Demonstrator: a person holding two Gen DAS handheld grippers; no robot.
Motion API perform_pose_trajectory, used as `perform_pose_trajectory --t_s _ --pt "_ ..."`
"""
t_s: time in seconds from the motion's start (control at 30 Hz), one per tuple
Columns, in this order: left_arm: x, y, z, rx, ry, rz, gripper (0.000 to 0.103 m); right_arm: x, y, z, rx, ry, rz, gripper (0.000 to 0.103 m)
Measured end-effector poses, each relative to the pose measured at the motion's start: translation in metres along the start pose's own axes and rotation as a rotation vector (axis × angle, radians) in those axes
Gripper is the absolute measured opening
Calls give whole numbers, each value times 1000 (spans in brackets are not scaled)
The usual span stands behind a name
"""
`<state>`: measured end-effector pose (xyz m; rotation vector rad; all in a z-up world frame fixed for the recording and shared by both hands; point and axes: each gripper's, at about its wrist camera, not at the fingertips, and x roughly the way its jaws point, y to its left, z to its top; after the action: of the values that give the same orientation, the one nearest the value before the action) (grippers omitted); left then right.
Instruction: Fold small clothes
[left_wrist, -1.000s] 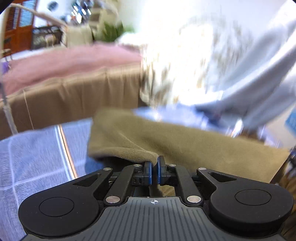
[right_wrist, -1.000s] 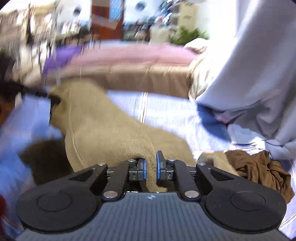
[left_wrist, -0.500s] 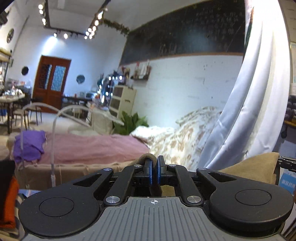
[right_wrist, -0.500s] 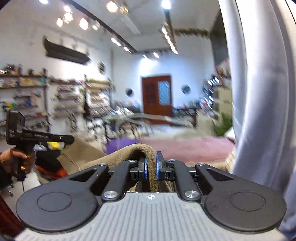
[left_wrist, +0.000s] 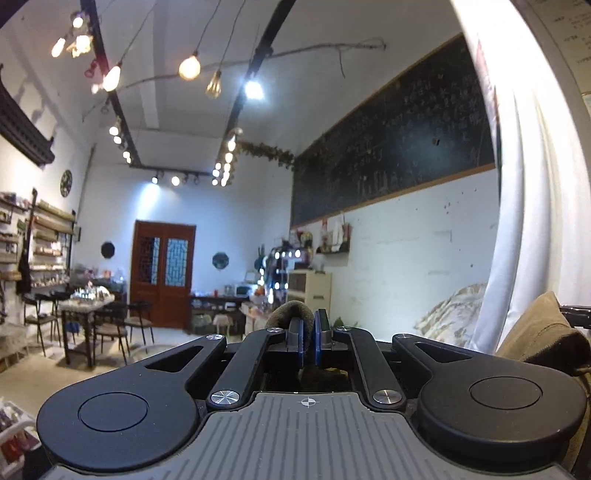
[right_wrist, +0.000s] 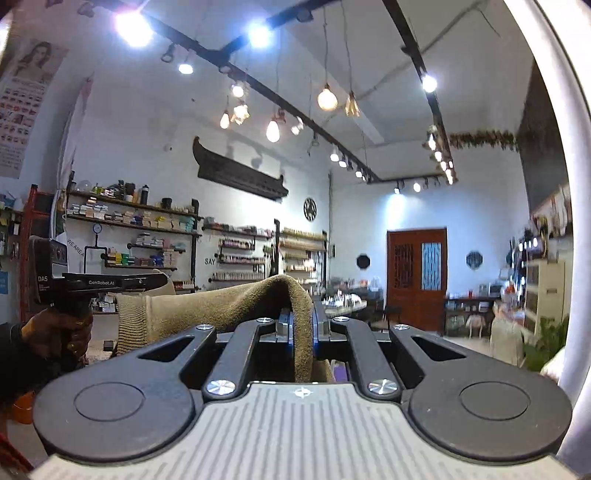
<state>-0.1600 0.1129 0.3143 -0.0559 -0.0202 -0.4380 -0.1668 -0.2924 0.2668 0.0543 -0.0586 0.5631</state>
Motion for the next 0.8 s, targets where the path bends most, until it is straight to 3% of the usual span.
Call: perform_pose_trajectory --t_s 0.13,0.2,0.23,0.3,0.33,0.37,0.4,0.43,0.5,0.63,0.8 --pt "108 51 -88 -130 180 23 50 85 -47 -88 84 202 -103 11" --pt "166 76 -138 -178 253 55 49 133 -71 -136 96 303 -195 11" --pt "194 87 -160 -210 290 67 50 155 -91 -162 169 345 -245 11" --pt "250 99 -208 -156 385 84 52 200 -124 -208 213 415 -354 15" --pt "277 103 -234 -136 451 85 54 224 -138 -231 210 465 -417 22" --pt "299 111 -263 -145 527 84 63 240 -149 -257 244 503 -476 25" --pt "318 118 -290 -178 597 86 85 253 -162 -278 276 527 -515 37" --pt "325 124 -322 -200 652 90 96 258 -171 -298 302 525 -561 52" --pt "333 133 -362 -171 684 91 103 262 -185 -326 351 517 -678 72" --pt "327 145 -407 -99 721 73 103 261 -184 -376 275 640 -699 73" --pt "309 175 -423 -113 787 118 103 217 -152 -413 264 757 -730 74"
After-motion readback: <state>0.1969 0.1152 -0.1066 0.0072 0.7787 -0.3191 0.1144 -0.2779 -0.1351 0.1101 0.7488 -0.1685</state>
